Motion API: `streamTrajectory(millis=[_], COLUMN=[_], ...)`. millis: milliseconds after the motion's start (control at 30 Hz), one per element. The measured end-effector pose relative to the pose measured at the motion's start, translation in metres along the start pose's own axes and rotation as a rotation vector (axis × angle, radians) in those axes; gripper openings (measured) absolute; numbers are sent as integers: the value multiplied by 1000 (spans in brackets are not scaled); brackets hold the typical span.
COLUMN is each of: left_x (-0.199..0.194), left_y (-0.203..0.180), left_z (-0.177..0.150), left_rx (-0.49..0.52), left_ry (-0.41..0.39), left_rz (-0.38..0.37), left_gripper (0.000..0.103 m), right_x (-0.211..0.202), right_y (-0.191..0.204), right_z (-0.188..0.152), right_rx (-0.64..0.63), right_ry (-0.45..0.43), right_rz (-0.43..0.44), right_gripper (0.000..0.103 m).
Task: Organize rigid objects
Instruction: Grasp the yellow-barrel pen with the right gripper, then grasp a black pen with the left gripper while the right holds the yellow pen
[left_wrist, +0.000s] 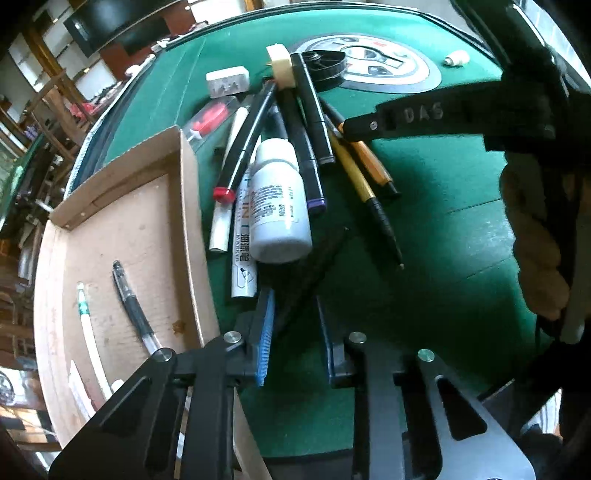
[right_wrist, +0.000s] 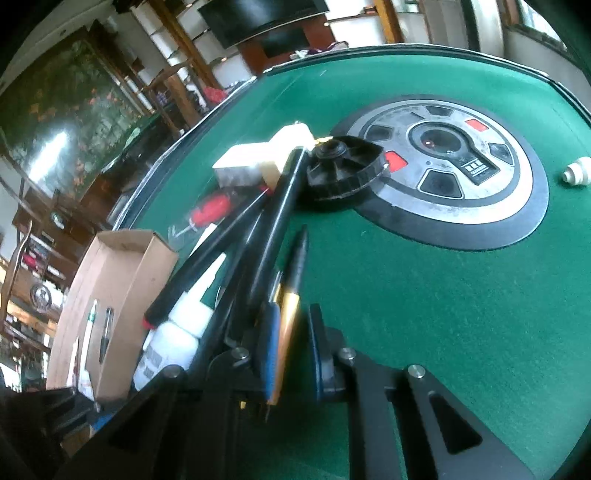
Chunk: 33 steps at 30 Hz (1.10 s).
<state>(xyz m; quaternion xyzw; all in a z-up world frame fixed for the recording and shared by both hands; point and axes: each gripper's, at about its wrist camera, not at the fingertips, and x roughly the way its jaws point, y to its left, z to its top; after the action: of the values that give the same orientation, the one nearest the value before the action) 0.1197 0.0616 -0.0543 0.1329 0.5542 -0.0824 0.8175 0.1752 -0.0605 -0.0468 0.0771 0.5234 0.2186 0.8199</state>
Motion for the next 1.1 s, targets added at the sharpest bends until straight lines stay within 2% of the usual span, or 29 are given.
streamTrajectory(millis=[167, 200, 267, 333, 400, 533, 600, 667, 800, 900, 1100], left_x=[2, 3, 4, 3, 4, 1, 5, 12, 18, 21, 16], left_y=[-10, -13, -17, -23, -21, -14, -7, -4, 6, 11, -3], left_z=[5, 7, 8, 8, 9, 18, 23, 28, 35, 33, 9], left_rx=[63, 81, 110, 130, 126, 74, 28, 6, -123, -174, -150], left_ry=[11, 15, 20, 27, 34, 19, 35, 40, 50, 46, 78], left_rz=[38, 49, 63, 76, 56, -25, -76, -93, -157, -159, -92], left_gripper=[21, 19, 16, 14, 14, 7, 7, 7, 7, 9, 13], right_x=[3, 3, 3, -1, -2, -5, -7, -9, -11, -10, -10], right_y=[16, 15, 9, 0, -8, -14, -17, -19, -24, -18, -14], right_z=[-2, 0, 2, 2, 3, 2, 1, 0, -1, -2, -5], right_rx=[-94, -96, -77, -43, -16, 11, 25, 42, 53, 30, 4], right_ry=[-4, -3, 1, 1, -2, -5, -5, -8, -6, -6, -17], right_rz=[-72, -76, -75, -73, -70, -68, -60, -59, -52, -65, -84], right_gripper=[14, 14, 8, 6, 6, 6, 6, 6, 6, 7, 7])
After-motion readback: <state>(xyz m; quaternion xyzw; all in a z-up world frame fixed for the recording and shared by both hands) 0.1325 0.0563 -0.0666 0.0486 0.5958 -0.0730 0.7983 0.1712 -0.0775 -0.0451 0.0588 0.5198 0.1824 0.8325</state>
